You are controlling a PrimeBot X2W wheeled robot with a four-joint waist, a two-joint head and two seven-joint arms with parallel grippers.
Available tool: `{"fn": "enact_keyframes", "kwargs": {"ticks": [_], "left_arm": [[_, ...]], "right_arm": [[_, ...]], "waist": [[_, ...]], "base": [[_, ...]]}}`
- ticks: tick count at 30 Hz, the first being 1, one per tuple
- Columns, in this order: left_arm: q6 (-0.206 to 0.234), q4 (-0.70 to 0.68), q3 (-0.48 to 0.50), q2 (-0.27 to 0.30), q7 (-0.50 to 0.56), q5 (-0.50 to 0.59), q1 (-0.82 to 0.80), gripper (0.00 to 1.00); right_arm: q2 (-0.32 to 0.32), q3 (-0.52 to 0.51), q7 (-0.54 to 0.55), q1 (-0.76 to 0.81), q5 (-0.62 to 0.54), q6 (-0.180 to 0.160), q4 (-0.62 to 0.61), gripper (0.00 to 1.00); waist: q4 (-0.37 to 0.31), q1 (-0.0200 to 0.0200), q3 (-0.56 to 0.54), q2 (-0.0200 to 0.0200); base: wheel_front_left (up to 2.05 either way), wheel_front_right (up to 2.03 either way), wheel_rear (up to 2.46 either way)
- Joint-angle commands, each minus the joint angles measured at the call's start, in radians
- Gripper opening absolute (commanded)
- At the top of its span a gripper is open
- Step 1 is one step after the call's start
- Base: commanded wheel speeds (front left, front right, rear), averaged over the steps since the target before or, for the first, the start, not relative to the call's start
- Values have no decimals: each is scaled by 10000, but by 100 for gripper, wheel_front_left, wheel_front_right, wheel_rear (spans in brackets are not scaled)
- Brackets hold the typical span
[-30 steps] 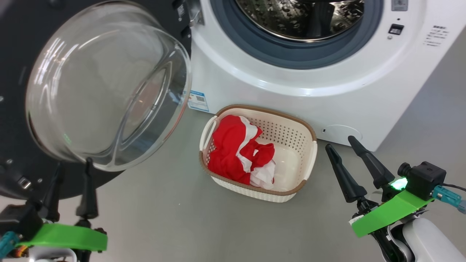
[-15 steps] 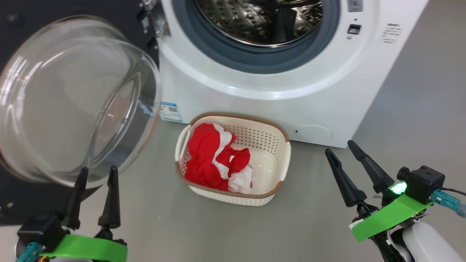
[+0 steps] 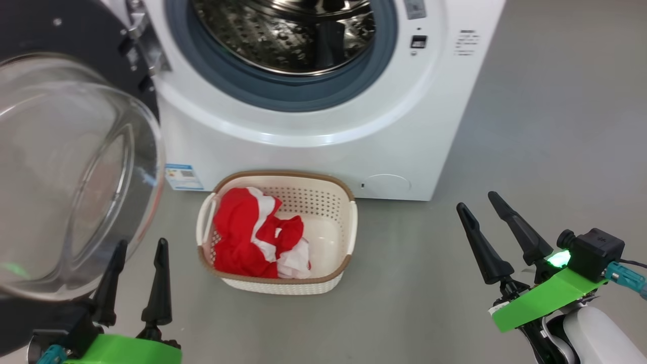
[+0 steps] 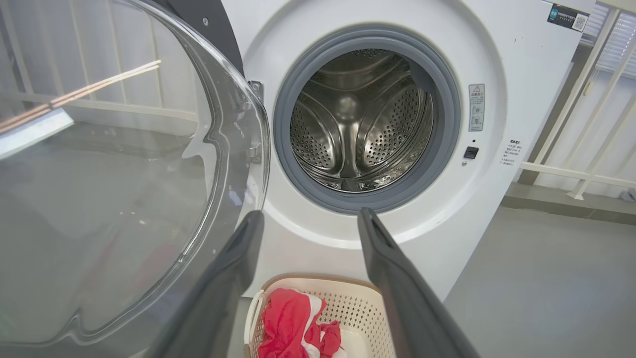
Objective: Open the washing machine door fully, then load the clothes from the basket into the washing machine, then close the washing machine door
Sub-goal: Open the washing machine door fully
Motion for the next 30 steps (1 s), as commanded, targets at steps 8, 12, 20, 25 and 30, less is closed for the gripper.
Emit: {"fn": "enact_keyframes", "kwargs": {"ticks": [8, 12, 20, 25, 30], "left_arm": [[-139, -21, 365, 110, -189, 358, -88, 100], [-217, 79, 475, 90, -203, 424, 26, 100], [-467, 37, 914, -162, -210, 645, 272, 100], [-600, -23, 1203, -360, -211, 841, 419, 100], [-719, -59, 1442, -542, -211, 1081, 552, 100]], "right_arm": [[-108, -16, -118, -56, -197, 16, -217, 100], [-128, -64, -118, -24, -266, 16, -161, 100], [-221, -256, -118, 72, -387, 16, -137, 100], [-247, -381, -118, 131, -453, 16, -130, 100], [-241, -569, -118, 213, -494, 16, -99, 100]], "waist": [[-883, 0, -103, 0], [-1144, 0, -237, 0], [-1499, 0, -413, 0], [-1569, 0, -464, 0], [-1571, 0, -517, 0]], "base": [[0, 0, 0], [0, 0, 0], [0, 0, 0], [0, 0, 0], [0, 0, 0]]}}
